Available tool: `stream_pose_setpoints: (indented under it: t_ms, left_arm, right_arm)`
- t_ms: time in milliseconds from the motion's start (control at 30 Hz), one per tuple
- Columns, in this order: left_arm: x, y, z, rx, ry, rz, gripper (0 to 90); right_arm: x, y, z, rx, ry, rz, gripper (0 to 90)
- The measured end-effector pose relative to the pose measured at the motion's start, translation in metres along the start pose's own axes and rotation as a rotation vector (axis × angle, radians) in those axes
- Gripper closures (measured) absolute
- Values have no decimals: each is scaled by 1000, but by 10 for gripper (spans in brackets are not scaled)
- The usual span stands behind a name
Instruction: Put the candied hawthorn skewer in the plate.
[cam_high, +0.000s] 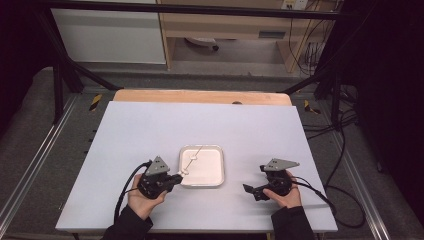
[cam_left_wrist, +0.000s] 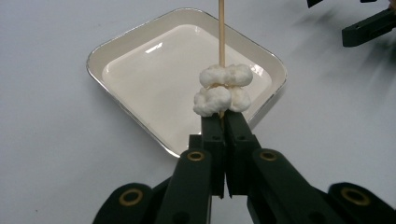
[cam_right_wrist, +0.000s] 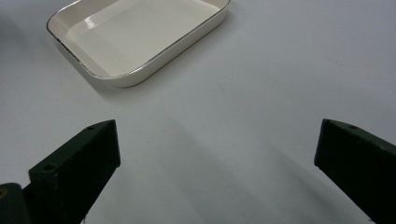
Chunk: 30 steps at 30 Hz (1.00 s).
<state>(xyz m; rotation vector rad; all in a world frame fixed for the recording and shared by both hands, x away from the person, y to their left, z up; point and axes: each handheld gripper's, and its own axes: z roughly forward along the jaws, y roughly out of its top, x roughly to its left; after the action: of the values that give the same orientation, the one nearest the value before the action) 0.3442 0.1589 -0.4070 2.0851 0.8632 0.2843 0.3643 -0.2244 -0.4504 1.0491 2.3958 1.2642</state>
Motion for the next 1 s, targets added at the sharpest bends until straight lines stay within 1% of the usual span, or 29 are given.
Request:
stream_pose_setpoints:
  t_ms: [100, 200, 300, 400, 500, 567, 633, 667, 800, 833, 933, 1000]
  left_arm:
    - [1, 6, 3, 12, 5, -2, 879]
    - [3, 10, 7, 26, 5, -8, 879]
    - [4, 14, 14, 41, 8, -11, 879]
    - [5, 17, 20, 58, 22, -15, 879]
    - [6, 19, 27, 80, 27, -24, 879]
    - [6, 20, 31, 96, 34, -25, 878]
    - [6, 20, 36, 110, 34, -39, 878]
    - [6, 20, 39, 121, 39, -36, 878]
    - [6, 20, 48, 152, 60, -49, 878]
    - [6, 20, 49, 168, 63, -48, 878]
    - [4, 20, 54, 190, 81, -46, 877]
    - [4, 19, 57, 215, 82, -50, 876]
  right_arm:
    - [-1, -1, -2, -1, -1, 7, 10]
    - [-2, -1, -3, -8, -3, 4, 11]
    - [-2, -2, -4, -10, -2, 5, 10]
    - [-2, -2, -5, -11, -1, 11, 11]
    - [-3, -3, -7, -20, -1, 12, 11]
    - [-3, -3, -7, -22, 2, 16, 11]
    - [-2, -3, -7, -17, 4, 16, 11]
    - [-2, -4, -7, -17, 5, 15, 11]
    - [-2, -4, -6, -17, 5, 14, 12]
    - [-2, -4, -6, -15, 6, 16, 12]
    - [-2, -4, -6, -17, 9, 13, 12]
    - [-2, -4, -6, -16, 11, 14, 12]
